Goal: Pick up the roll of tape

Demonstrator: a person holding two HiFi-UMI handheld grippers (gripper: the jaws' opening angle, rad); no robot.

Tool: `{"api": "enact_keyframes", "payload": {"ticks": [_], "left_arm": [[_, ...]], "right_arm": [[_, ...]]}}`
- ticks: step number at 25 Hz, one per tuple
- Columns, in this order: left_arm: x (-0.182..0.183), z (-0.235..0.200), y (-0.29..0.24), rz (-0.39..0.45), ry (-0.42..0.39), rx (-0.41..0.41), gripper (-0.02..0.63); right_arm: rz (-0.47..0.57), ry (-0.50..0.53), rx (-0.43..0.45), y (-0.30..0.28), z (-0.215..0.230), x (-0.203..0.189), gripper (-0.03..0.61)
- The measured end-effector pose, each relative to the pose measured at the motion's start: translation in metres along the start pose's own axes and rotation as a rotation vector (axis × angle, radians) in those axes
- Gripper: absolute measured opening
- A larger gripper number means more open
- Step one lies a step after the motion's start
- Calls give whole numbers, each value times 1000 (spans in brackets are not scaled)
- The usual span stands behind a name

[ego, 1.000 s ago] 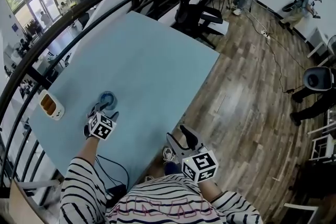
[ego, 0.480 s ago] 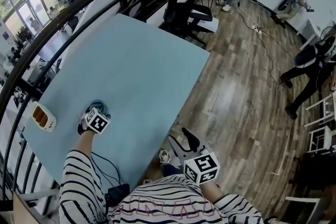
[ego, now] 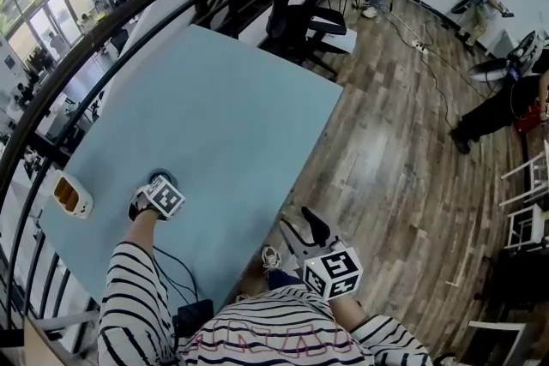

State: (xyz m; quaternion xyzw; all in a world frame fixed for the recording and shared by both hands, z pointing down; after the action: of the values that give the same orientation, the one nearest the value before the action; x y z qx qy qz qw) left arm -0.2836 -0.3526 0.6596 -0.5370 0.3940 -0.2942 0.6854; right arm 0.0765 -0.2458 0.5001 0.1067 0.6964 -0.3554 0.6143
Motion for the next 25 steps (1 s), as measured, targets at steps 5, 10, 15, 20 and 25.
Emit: {"api": "enact_keyframes", "payload": {"ticks": [5,10,15,20,25], "left_arm": [[-1,10,2,4,-68,50,94],[-3,14,18,96,-74,119,84],[6,25,51,285,13,90,83],[7,50,90,458,22,68,83],[-4,77,132,595,18,51,83]], "right_arm": [[-3,1,4,4,0,-3,221],[3,3,3,11,-6,-3,221],[8,2,11,17,-18,-5,221],[16,-5,0,28,-32,-11,221],[26,-10,-17,43,-46,-11,221]]}}
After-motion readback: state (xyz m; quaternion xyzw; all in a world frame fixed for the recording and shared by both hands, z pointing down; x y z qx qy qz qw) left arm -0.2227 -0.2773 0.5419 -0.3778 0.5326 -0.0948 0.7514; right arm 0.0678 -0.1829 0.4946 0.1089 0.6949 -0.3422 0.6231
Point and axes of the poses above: the fingertips, and each gripper's own axes: y backward along the fingers, z to its right, x out of its top, the point moved 6 cm from there along y, backward along the fingers, and after that the axes turned 15 degrees about y, right-handed, at the moved point
